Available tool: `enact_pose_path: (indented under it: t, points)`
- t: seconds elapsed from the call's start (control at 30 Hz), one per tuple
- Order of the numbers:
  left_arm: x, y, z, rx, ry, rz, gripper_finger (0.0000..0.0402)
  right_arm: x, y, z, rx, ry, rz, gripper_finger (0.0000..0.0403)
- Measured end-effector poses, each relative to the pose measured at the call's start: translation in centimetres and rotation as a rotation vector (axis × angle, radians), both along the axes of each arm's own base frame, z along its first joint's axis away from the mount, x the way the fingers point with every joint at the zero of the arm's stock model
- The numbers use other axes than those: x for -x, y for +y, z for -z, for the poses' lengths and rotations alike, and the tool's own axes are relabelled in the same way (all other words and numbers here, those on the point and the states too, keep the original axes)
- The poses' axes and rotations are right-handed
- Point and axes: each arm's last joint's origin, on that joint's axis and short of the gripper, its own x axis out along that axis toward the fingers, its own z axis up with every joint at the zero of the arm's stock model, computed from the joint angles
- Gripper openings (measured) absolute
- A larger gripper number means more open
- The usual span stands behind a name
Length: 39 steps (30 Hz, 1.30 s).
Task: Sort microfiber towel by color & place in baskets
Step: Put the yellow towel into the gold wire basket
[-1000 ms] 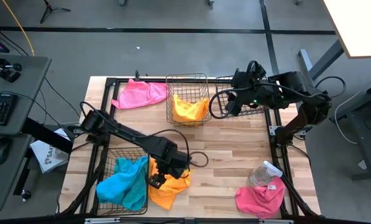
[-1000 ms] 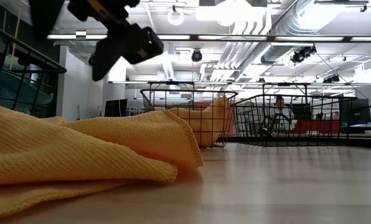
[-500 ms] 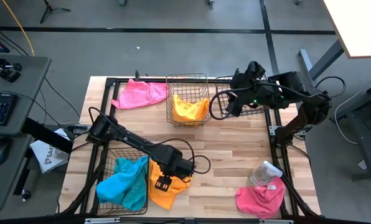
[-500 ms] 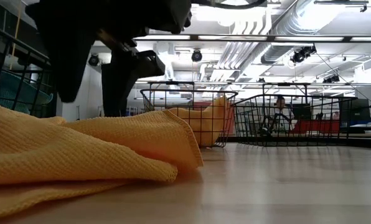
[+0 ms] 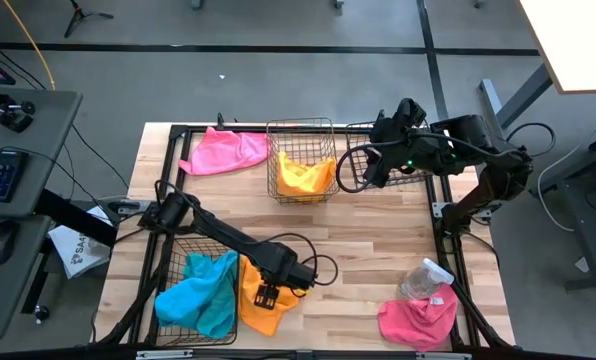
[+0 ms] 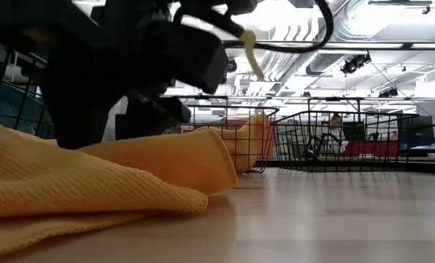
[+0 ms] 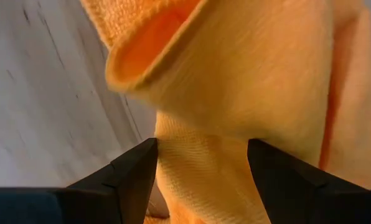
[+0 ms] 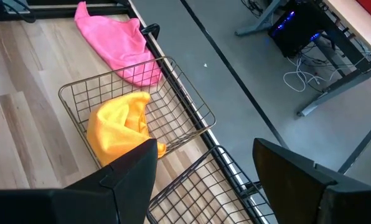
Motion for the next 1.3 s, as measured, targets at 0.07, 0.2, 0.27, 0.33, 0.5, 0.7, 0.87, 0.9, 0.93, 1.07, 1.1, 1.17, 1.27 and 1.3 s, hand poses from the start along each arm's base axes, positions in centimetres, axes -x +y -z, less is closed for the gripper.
enact_pose_path:
  t: [0.07, 0.2, 0.27, 0.33, 0.5, 0.7, 0.87, 0.9, 0.93, 1.07, 1.1, 1.17, 1.27, 1.3]
  points:
    - [-0.1, 0.0, 0.5, -0.009, 0.007, 0.019, 0.0236, 0.0, 0.0, 0.0, 0.0, 0.0, 0.0, 0.0259]
    - [-0.1, 0.1, 0.7, -0.059, -0.007, 0.063, 0.0183, 0.0, 0.0, 0.0, -0.001, 0.0, 0.0, 0.0259]
    - [-0.2, 0.3, 0.6, -0.066, -0.014, 0.067, 0.0121, 0.0, 0.0, 0.0, -0.001, 0.0, 0.0, 0.0259]
    - [-0.3, 0.9, -0.1, -0.062, -0.032, 0.067, 0.0044, 0.0, 0.0, 0.0, 0.0, 0.0, 0.0, 0.0259]
    - [-0.6, 4.6, -5.0, -0.072, -0.168, -0.007, 0.0006, 0.0, 0.0, 0.0, 0.013, 0.015, -0.015, 0.0259]
    - [0.6, 11.1, -15.1, -0.044, -0.568, -0.191, 0.0001, 0.0, 0.0, 0.0, 0.01, 0.01, -0.011, 0.0259]
    - [3.7, 16.0, -23.1, -0.278, -0.972, -0.352, 0.0001, 0.9, -0.1, -0.5, 0.013, -0.009, -0.012, 0.0259]
    - [4.2, 17.0, -24.3, -0.328, -1.033, -0.381, 0.0001, 1.3, -0.2, -0.7, 0.011, -0.021, -0.008, 0.0259]
    - [4.8, 18.0, -25.4, -0.364, -1.093, -0.409, 0.0001, 1.6, -0.2, -0.9, 0.004, -0.036, -0.002, 0.0259]
    - [6.8, 21.7, -28.2, -0.453, -1.234, -0.507, 0.0, 3.5, -0.4, -1.8, -0.028, -0.115, 0.032, 0.0259]
    - [7.0, 22.5, -28.3, -0.476, -1.237, -0.518, 0.0, 3.9, -0.5, -2.0, -0.038, -0.136, 0.04, 0.0259]
    - [7.0, 24.2, -28.1, -0.5, -1.231, -0.535, 0.0, 4.8, -0.6, -2.4, -0.057, -0.175, 0.057, 0.0259]
    - [5.9, 26.4, -26.7, -0.439, -1.205, -0.544, 0.0, 5.7, -0.7, -2.7, -0.078, -0.215, 0.073, 0.0259]
    - [5.2, 27.0, -26.0, -0.407, -1.199, -0.545, 0.0, 5.9, -0.7, -2.8, -0.084, -0.225, 0.078, 0.0259]
